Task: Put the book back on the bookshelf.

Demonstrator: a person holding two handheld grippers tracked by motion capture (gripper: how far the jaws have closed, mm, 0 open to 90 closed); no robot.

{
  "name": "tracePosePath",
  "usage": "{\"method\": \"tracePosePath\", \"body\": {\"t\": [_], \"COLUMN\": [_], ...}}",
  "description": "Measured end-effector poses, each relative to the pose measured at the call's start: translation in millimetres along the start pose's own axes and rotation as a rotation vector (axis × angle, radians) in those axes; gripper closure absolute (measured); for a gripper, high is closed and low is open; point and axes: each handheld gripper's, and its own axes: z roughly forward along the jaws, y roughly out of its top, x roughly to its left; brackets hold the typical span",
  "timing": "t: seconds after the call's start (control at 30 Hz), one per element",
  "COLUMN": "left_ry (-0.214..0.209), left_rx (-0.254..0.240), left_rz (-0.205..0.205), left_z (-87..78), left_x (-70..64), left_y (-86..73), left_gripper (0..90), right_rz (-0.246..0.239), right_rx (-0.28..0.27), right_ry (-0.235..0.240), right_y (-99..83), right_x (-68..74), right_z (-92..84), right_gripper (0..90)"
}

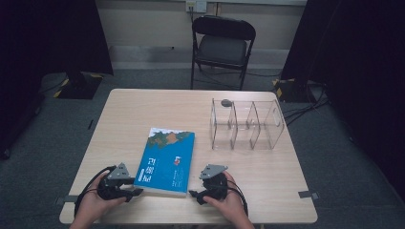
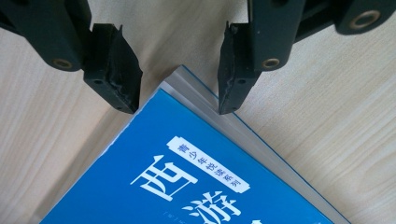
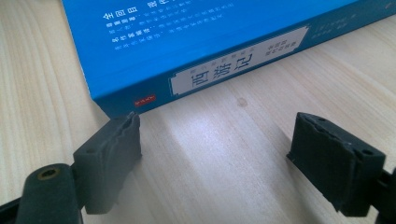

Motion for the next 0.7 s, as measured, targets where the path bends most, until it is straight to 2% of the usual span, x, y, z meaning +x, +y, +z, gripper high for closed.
{"method": "tracePosePath", "body": {"t": [0.03,0.07,0.17,0.27,0.33,0.37,0.47,0.7], "left_ry": [0.004,0.0,0.018,0.006,0.006,0.003,0.002,-0.009], "left_rx": [0.002,-0.002,-0.014,-0.019,-0.004,-0.011,-0.025,-0.013], "left_rz": [0.01,-0.003,0.0,-0.021,-0.013,-0.029,-0.042,-0.051], "left_z": [-0.8,-1.4,-4.8,-6.1,-7.8,-7.0,-9.9,-12.2], "left_x": [0.4,-0.1,-2.1,-1.5,-0.4,-1.3,-0.9,0.4], "left_y": [0.6,1.3,5.1,7.2,9.5,10.2,13.9,21.2], "left_gripper": [49.9,49.9,50.4,50.5,50.5,50.5,50.5,50.3], "right_rz": [0.001,0.001,0.004,0.001,0.001,0.002,0.004,0.006], "right_rx": [0.0,0.0,0.0,-0.003,-0.003,-0.002,-0.001,-0.002], "right_ry": [0.0,0.0,-0.001,-0.003,-0.005,-0.005,-0.009,-0.014], "right_y": [0.0,0.0,0.1,0.2,0.3,0.3,0.4,0.9], "right_x": [0.0,0.0,0.2,0.1,0.2,0.2,0.5,1.0], "right_z": [0.0,0.0,0.1,0.5,0.5,0.6,0.6,1.2], "right_gripper": [15.7,15.7,15.7,15.7,15.7,15.7,15.7,15.5]}}
